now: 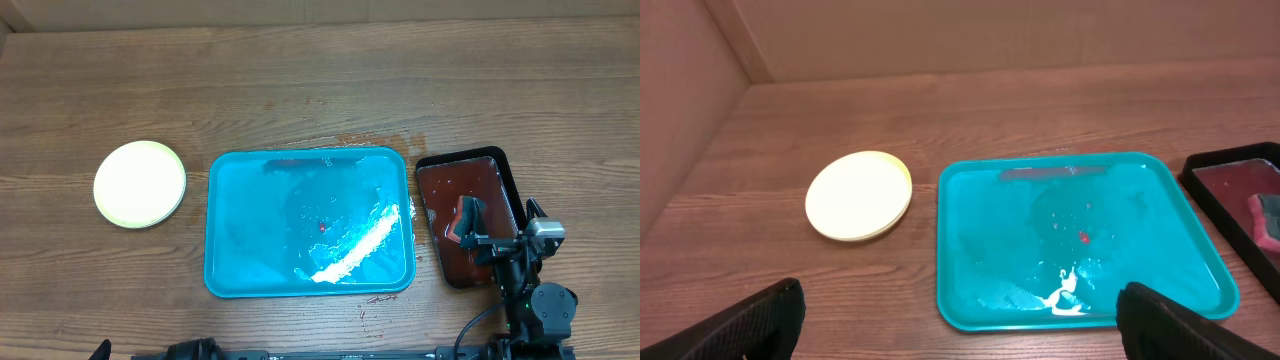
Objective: Clean dirty plates on tray and stack at the side
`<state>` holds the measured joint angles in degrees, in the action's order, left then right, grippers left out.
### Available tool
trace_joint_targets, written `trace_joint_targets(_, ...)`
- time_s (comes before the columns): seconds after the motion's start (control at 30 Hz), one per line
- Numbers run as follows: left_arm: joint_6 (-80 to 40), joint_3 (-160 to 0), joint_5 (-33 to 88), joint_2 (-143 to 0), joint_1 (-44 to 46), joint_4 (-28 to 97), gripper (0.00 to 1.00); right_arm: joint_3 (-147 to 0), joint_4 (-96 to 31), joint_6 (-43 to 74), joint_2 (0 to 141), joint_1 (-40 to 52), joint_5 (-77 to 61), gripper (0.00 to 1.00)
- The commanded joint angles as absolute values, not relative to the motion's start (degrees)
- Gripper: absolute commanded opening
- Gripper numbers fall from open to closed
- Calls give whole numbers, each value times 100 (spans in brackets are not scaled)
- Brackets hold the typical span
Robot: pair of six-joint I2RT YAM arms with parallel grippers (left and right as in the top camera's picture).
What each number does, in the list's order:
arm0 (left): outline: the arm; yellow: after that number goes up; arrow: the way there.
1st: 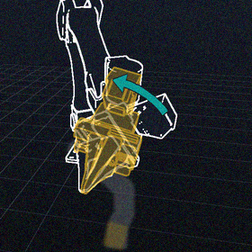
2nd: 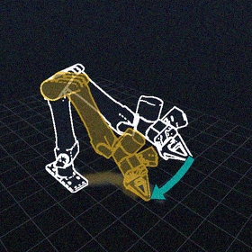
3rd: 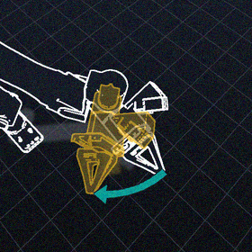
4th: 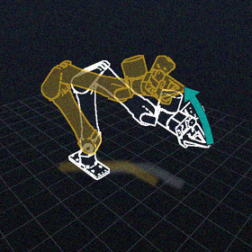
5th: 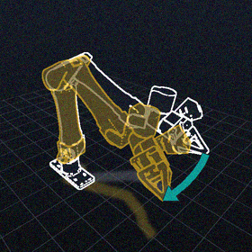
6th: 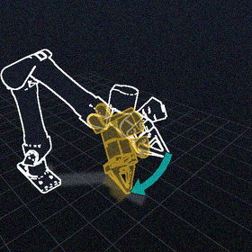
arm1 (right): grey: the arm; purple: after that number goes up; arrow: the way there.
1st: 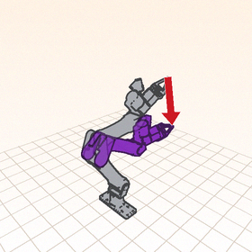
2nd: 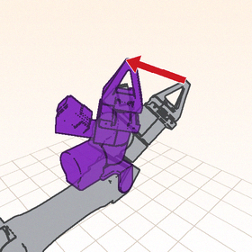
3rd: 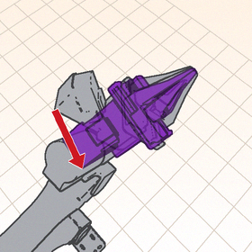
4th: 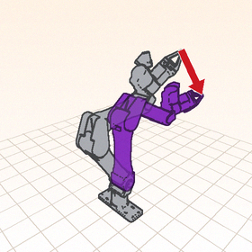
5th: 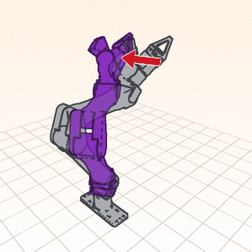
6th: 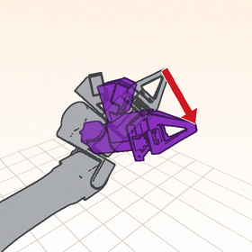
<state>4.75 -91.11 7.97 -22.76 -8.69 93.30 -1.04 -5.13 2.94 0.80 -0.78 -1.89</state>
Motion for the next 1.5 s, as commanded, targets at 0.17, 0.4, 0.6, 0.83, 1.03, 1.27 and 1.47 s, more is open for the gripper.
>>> trace_joint_targets(0.17,423,-9111,860,-2270,-843,9323,100,-47,-482,257,16,-126,-110,100)
trace_joint_targets(0.4,427,-9070,858,-2274,-843,9155,100,-47,-482,257,16,-126,-110,100)
trace_joint_targets(0.6,696,-8495,845,-2226,-816,7985,100,-47,-482,257,16,-126,-113,100)
trace_joint_targets(0.83,816,-6591,1188,-1507,-773,5105,99,-47,-482,257,16,-126,-110,100)
trace_joint_targets(1.03,814,-4611,1959,-663,-773,2694,100,-47,-482,257,16,-126,-110,100)
trace_joint_targets(1.27,810,-2923,2108,-91,-698,639,99,-47,-482,257,16,-126,-110,100)
trace_joint_targets(1.47,316,-1977,2078,-21,-611,-307,100,-47,-482,257,16,-126,-110,100)
